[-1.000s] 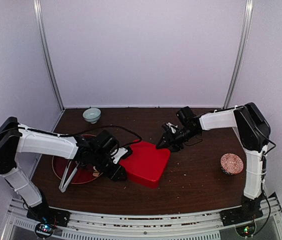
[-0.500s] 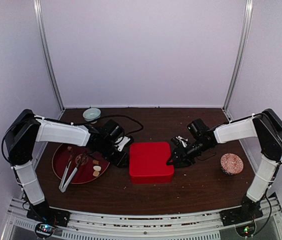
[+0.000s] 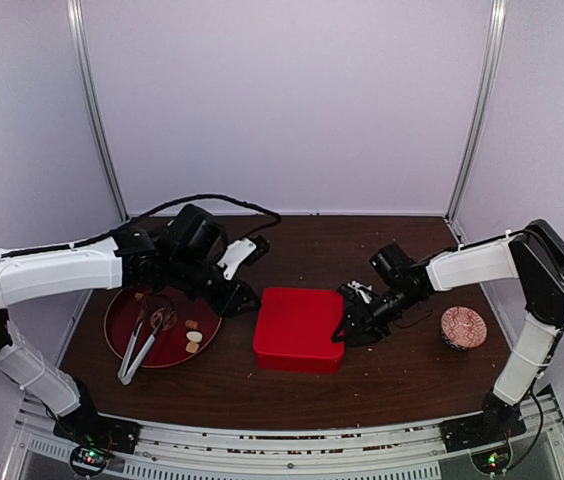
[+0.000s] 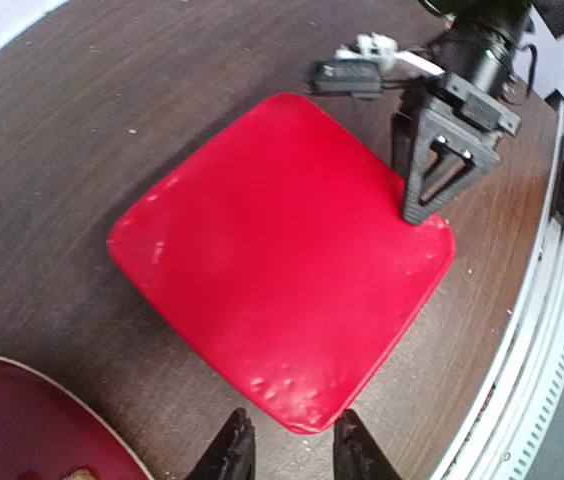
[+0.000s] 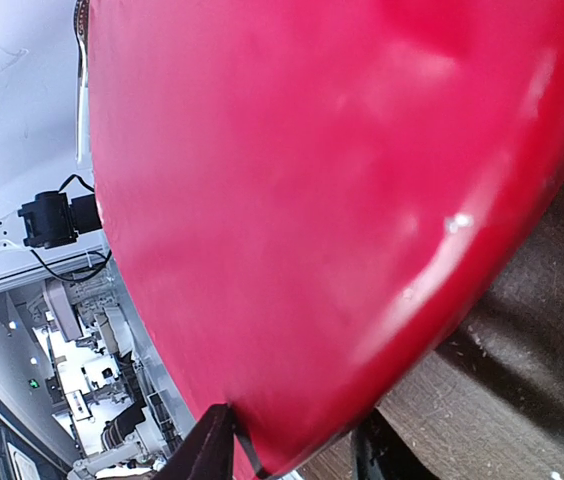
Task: Pack the chocolate
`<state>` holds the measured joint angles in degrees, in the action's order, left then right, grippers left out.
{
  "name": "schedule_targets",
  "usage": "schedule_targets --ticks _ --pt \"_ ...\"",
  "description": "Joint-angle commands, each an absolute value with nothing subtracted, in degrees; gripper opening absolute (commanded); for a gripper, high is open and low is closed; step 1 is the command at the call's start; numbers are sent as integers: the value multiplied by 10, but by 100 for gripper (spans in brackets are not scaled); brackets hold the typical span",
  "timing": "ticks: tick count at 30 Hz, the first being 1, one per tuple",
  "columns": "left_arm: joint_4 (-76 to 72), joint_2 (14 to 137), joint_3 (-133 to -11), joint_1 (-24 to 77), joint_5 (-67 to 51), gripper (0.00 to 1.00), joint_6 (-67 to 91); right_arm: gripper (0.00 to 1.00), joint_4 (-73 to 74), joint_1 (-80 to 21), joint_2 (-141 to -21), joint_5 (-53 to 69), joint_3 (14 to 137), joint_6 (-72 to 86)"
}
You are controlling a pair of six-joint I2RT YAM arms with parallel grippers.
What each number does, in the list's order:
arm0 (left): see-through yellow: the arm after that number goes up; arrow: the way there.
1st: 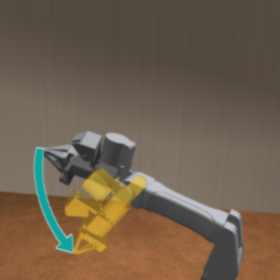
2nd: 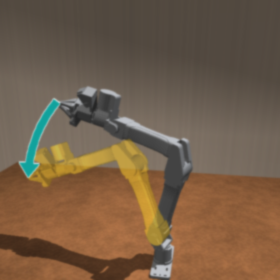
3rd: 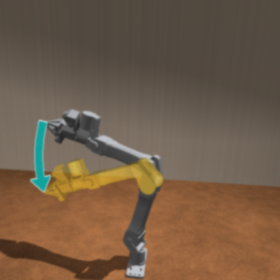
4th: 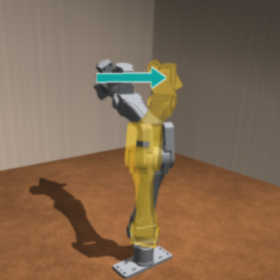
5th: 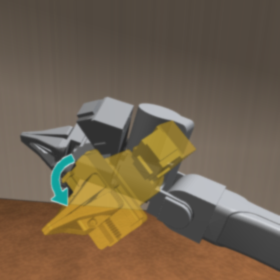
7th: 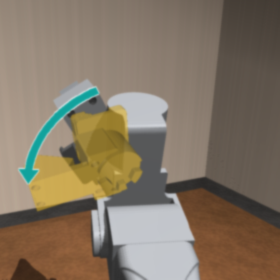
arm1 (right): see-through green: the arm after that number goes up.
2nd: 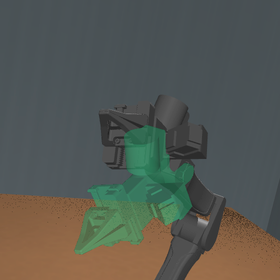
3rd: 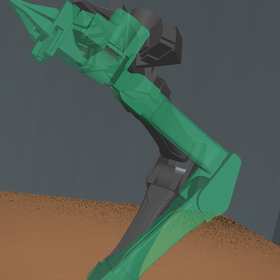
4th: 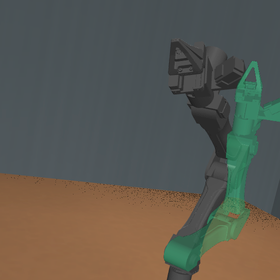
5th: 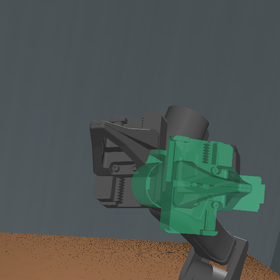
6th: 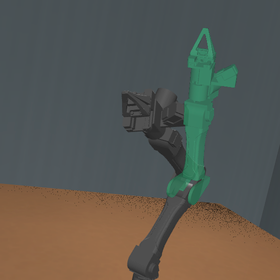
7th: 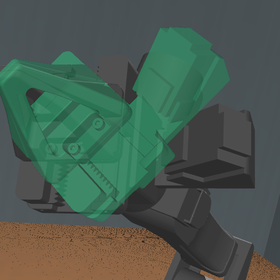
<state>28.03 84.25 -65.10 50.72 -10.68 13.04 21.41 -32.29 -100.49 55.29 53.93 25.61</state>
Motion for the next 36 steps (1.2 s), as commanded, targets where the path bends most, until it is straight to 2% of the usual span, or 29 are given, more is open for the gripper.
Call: schedule_targets --ticks 1,7,14,21,24,26,36 --pt "304 887 -654 526 -92 29 109 40 228 -329 -1003 546 529 250" --pt "295 964 -632 535 -91 26 102 39 222 -337 -1019 552 540 259" --pt "334 919 -616 530 -41 24 88 39 219 -360 -1014 560 538 268" --pt "317 811 -557 545 -65 31 79 57 381 -300 -939 571 575 159" --pt "316 798 -521 556 -68 31 81 68 473 -257 -943 488 616 109" --pt "291 819 -503 576 -65 31 98 70 481 -230 -975 428 676 117" --pt "183 897 -510 585 -85 30 203 73 413 -244 -1125 453 869 183"
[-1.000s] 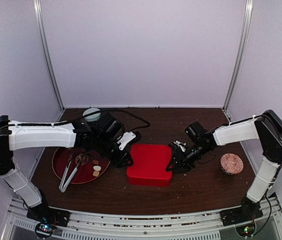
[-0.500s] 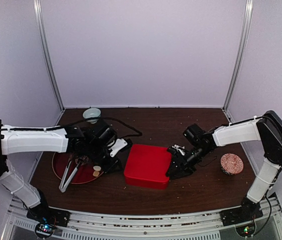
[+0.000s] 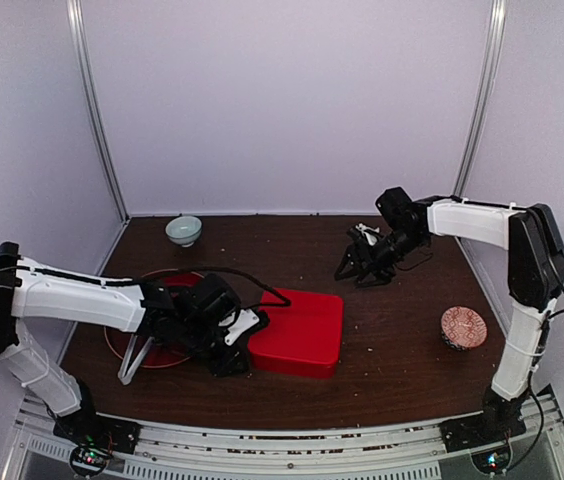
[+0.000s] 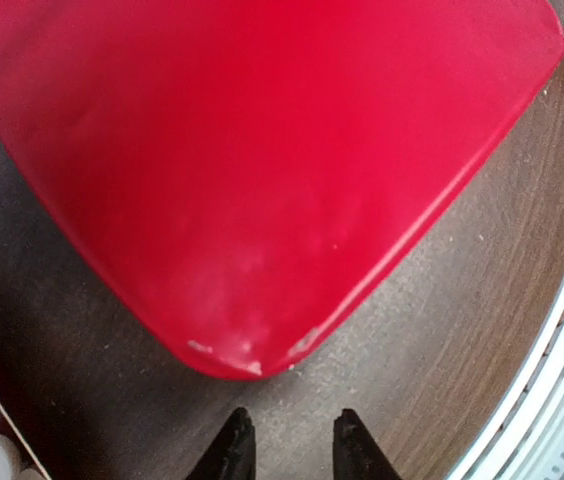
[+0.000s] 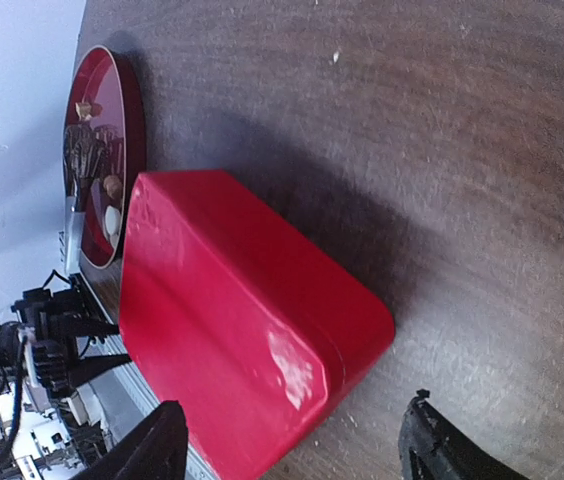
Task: Pack the chocolate
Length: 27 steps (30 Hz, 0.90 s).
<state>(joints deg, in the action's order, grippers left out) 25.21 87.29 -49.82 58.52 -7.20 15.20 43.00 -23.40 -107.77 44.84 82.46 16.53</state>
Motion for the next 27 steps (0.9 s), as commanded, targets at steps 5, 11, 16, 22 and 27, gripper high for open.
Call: schedule_targets --ticks 5,11,16,22,27 --pt "156 918 -513 578 -87 29 240 69 412 -272 -1189 489 918 182" --pt "156 927 -521 541 -68 29 258 58 425 -290 -1171 512 876 158" --pt "166 949 -562 500 -54 29 247 52 425 -295 -1090 514 763 145" --pt "194 1002 -649 475 -57 29 219 51 342 -316 -1016 539 632 207" --pt "231 961 -647 485 -77 30 175 52 306 -334 -977 539 584 246"
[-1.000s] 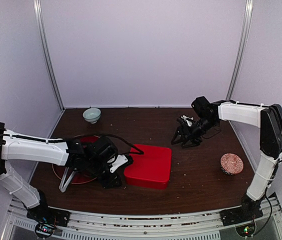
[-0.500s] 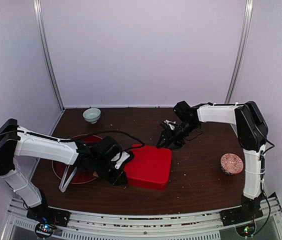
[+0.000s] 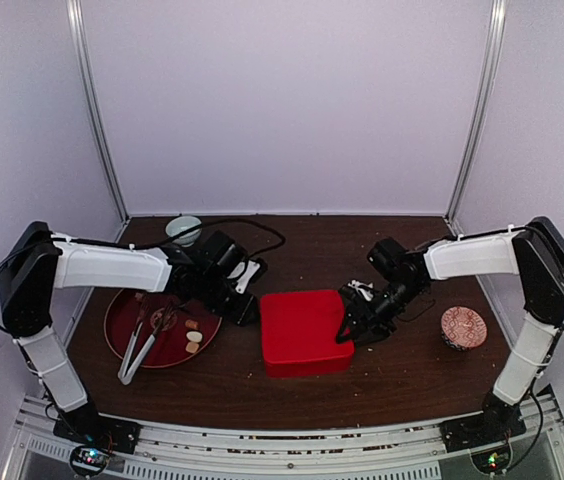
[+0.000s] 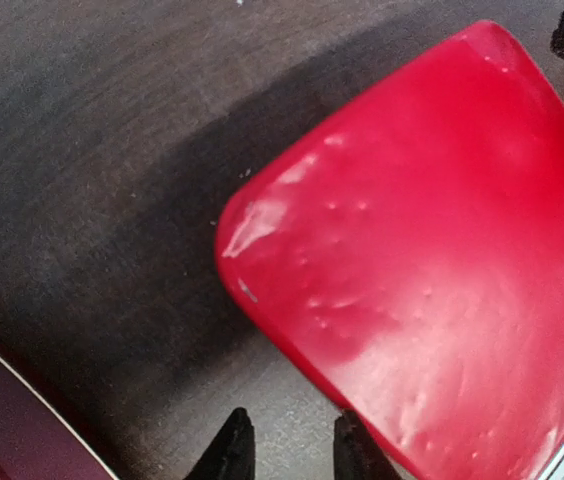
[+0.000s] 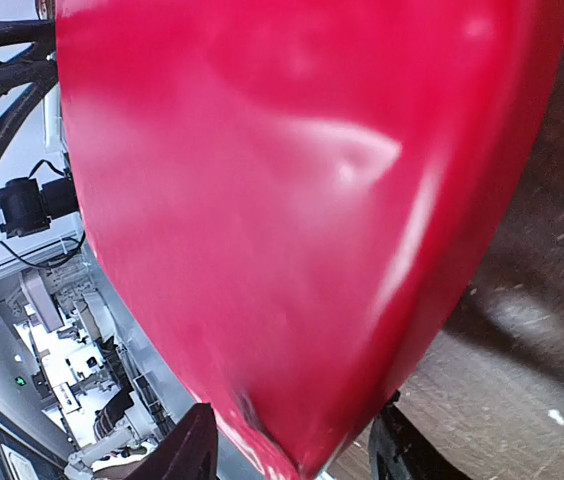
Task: Pack the chocolate
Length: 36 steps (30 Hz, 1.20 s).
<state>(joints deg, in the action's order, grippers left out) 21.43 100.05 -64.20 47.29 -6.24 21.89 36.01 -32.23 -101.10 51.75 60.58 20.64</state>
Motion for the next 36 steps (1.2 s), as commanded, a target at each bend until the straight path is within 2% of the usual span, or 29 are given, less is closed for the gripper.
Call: schedule_targets --ticks 1,4,8,20,25,29,31,33,34,36 --pt "238 937 -637 494 -71 30 162 52 299 -334 -972 537 577 251" --pt "280 867 -620 527 -47 30 122 52 287 -334 -966 534 566 265" --pt "308 838 -626 565 -40 30 105 52 265 -336 -965 537 558 284" --pt "316 957 -643 576 -53 30 120 54 240 -371 -975 533 562 314" --pt "323 920 -624 570 -40 33 127 59 230 -375 -955 522 551 324" --pt "319 877 -623 547 -36 49 142 71 265 -364 -936 489 568 306" --pt "315 856 -623 524 -45 63 159 81 285 -352 -924 475 582 298" --pt "313 835 -624 493 -55 85 168 98 308 -336 -906 455 599 290" --pt "315 823 -629 477 -56 95 170 100 318 -327 -895 447 609 288" --pt "322 806 -643 444 -56 98 171 100 326 -307 -875 441 626 291"
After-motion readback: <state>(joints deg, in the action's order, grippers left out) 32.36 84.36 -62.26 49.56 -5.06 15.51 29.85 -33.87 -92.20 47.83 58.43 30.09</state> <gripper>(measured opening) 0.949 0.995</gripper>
